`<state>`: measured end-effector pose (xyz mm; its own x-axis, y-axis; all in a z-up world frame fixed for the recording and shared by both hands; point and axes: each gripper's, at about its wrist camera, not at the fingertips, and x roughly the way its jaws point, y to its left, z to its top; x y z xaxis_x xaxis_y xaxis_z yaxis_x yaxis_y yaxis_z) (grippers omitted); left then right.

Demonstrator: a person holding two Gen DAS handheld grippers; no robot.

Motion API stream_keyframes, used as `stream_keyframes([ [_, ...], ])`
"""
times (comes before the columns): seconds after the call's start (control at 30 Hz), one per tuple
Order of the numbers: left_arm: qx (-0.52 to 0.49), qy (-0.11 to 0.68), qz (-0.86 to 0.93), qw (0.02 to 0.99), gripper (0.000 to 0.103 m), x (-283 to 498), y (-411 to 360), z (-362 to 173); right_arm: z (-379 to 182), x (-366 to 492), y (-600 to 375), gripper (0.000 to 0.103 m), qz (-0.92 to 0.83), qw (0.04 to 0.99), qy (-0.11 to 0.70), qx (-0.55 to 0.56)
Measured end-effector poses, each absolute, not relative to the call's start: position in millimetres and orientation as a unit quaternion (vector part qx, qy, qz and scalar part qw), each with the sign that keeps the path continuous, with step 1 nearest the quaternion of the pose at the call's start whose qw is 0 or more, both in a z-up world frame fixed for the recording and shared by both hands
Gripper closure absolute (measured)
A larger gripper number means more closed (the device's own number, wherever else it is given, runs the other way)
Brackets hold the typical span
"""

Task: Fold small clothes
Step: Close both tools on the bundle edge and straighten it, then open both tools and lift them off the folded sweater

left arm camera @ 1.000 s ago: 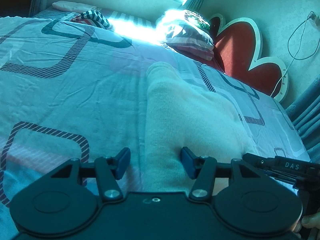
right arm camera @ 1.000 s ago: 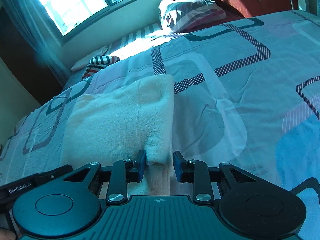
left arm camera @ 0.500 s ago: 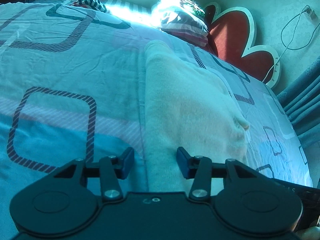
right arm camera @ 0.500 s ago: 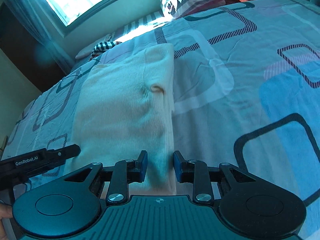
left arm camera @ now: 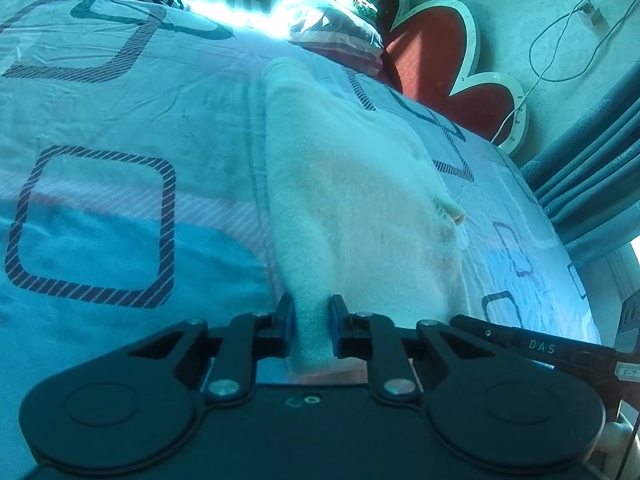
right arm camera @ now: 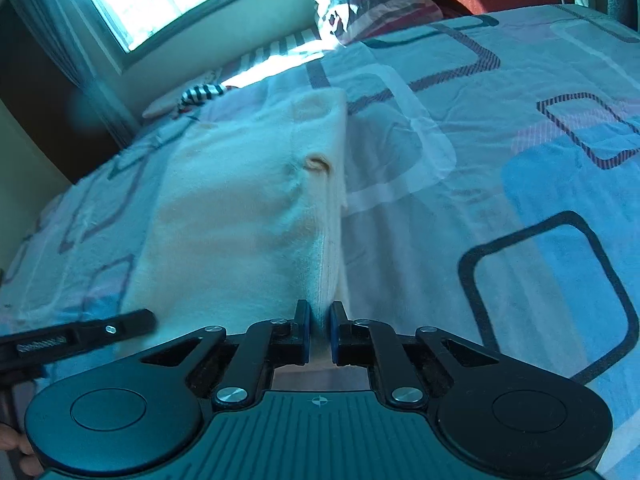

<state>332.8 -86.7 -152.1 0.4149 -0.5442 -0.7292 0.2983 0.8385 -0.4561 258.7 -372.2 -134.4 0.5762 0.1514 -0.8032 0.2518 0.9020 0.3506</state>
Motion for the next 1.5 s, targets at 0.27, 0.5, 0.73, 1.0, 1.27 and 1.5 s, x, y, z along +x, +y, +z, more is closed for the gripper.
stream_keyframes([
  [0.27, -0.069, 0.465, -0.247, 0.847, 0.043, 329, -90, -140, -124, 252, -364, 0.093, -0.059, 0.865, 0.45, 0.213],
  [0.5, -0.083, 0.45, -0.236, 0.857, 0.033, 344, -84, -124, -104, 255, -361, 0.057, -0.077, 0.875, 0.422, 0.225],
  [0.73, -0.083, 0.443, -0.232, 0.862, 0.031, 373, -99, -109, -92, 281, -364, 0.032, -0.071, 0.882, 0.408, 0.225],
  [1.0, -0.085, 0.457, -0.218, 0.858, 0.03, 399, -113, -120, -108, 326, -387, 0.028, -0.049, 0.873, 0.406, 0.264],
  [1.27, -0.095, 0.474, -0.221, 0.847, 0.03, 418, -124, -142, -127, 357, -401, 0.028, -0.029, 0.867, 0.419, 0.267],
  [1.5, -0.097, 0.475, -0.234, 0.843, 0.03, 423, -125, -151, -143, 364, -406, 0.029, -0.011, 0.861, 0.424, 0.28],
])
